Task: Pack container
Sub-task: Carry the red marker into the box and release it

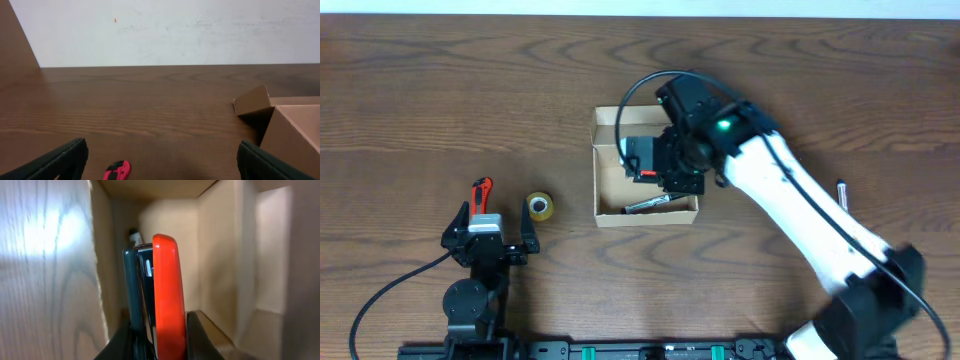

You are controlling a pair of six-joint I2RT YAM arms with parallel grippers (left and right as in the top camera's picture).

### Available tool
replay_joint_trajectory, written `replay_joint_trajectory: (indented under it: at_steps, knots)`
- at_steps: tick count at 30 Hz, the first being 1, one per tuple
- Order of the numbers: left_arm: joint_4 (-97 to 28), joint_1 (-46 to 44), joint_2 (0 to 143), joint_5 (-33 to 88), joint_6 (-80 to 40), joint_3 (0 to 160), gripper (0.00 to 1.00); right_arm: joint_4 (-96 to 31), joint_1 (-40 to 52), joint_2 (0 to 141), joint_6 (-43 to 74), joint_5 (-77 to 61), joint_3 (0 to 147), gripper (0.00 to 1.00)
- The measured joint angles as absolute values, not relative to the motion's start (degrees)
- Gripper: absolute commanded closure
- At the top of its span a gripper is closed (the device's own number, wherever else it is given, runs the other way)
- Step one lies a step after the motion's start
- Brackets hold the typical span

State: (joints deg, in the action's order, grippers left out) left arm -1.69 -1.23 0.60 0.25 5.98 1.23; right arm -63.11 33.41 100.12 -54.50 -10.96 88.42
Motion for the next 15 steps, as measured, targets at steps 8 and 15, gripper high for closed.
replay_joint_trajectory:
  at_steps: [8,15]
  knots:
    - [-1.7,-1.2,0.6,0.3,6.0,1.2,0.05,-60.4,33.4,113.3,-57.4,-10.6,88.4,0.99]
    - [-1.7,-1.2,0.6,0.3,6.0,1.2,0.05,-58.8,33.4,119.9,-57.8,-11.0,88.4,0.99]
